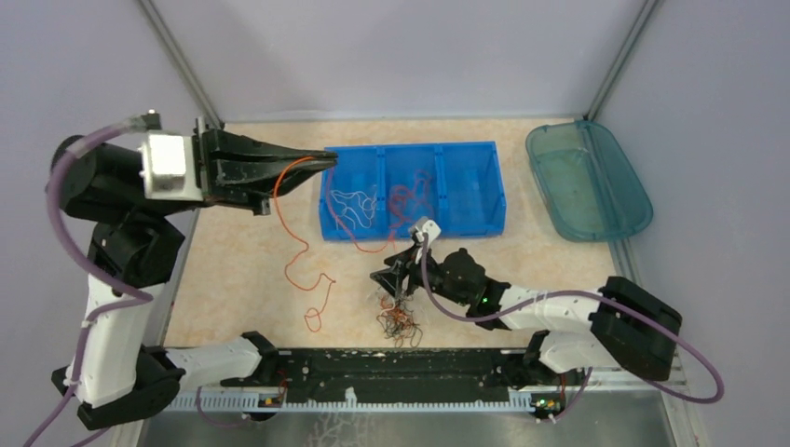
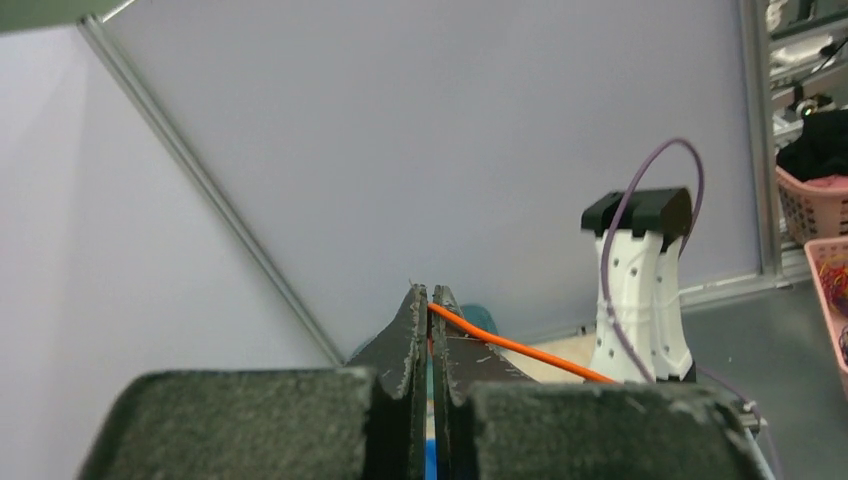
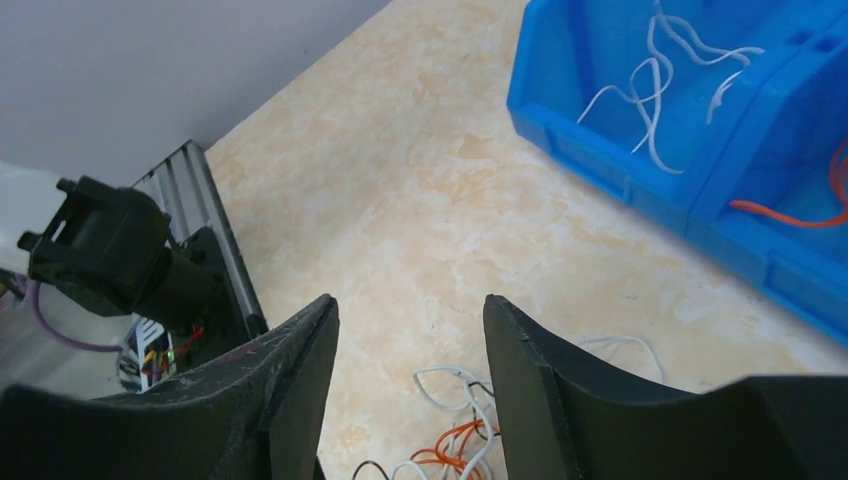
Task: Untangle the cables
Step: Untie the cable, then place the cable in the bin.
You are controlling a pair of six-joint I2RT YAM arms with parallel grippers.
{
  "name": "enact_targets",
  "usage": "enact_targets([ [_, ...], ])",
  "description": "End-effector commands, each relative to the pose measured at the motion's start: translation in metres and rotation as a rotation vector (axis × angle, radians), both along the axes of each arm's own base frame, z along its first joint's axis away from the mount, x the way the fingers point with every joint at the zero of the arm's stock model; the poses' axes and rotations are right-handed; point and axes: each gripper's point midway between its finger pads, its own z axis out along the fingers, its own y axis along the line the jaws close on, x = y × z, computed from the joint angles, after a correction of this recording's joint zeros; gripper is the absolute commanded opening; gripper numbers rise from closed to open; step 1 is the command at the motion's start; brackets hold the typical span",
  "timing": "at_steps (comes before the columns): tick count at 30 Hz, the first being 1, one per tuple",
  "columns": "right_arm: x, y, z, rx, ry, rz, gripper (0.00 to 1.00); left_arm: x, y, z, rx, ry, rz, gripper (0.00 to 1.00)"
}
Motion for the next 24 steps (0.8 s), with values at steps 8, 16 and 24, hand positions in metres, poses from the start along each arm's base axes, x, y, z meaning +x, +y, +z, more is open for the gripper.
enact_targets([
  [8,0.072,-0.092,0.072,-0.039,-0.117,-0.52,0.6,0.086,-0.024,-0.049,-0.007,0.002,0.261,0.0],
  [16,0.095,-0.175,0.057,-0.147,-0.06,-0.9,0.59,0.155,-0.054,-0.094,0.027,0.02,0.395,0.0],
  [24,0.098,-0.225,0.055,-0.107,-0.03,-1.094,0.57,0.221,-0.079,-0.131,0.05,0.002,0.536,0.0],
])
